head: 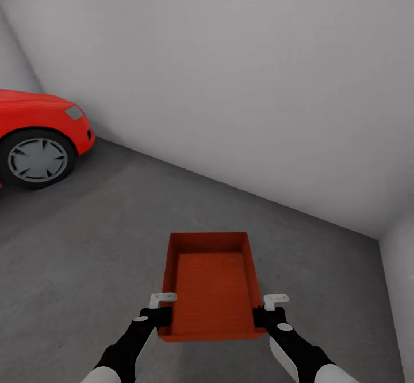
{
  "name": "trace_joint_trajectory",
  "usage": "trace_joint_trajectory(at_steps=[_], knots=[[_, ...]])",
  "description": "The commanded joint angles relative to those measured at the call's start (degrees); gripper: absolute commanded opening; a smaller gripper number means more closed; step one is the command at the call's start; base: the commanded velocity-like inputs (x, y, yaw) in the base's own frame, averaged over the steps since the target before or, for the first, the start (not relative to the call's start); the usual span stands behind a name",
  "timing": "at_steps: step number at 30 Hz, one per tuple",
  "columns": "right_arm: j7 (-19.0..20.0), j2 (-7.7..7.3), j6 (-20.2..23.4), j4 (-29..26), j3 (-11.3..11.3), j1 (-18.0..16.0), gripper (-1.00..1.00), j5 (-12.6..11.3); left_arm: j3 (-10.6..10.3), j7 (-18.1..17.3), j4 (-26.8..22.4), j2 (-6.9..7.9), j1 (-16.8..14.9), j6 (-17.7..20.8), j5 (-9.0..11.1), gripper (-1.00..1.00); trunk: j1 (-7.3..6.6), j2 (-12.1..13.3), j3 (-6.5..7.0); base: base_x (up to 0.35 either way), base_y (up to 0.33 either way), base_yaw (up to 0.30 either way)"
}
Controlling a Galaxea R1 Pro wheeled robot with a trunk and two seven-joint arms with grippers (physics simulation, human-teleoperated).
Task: Move the two storage containers from the living room to the garage. In the garage, place one container on the floor and stack the other container on top of it (either order is fine).
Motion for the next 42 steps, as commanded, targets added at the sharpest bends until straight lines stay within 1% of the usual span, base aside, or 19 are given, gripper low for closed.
trace_joint_trajectory(at_steps=[1, 42], knots=[[-0.43, -1.06, -0.04, 2.17, -1.08, -0.08, -1.00, -1.06, 0.13, 0.45, -0.32, 0.04, 0.00, -0.60, -0.61, -1.00, 0.02, -0.04, -0.06, 0.088, 0.000, -0.277], [-0.39, -1.22, 0.04, 2.17, -1.10, -0.08, -1.00, -1.06, 0.11, 0.45, -0.34, 0.04, 0.00, -0.49, -0.70, -1.00, 0.02, -0.04, -0.06, 0.005, 0.000, -0.273]])
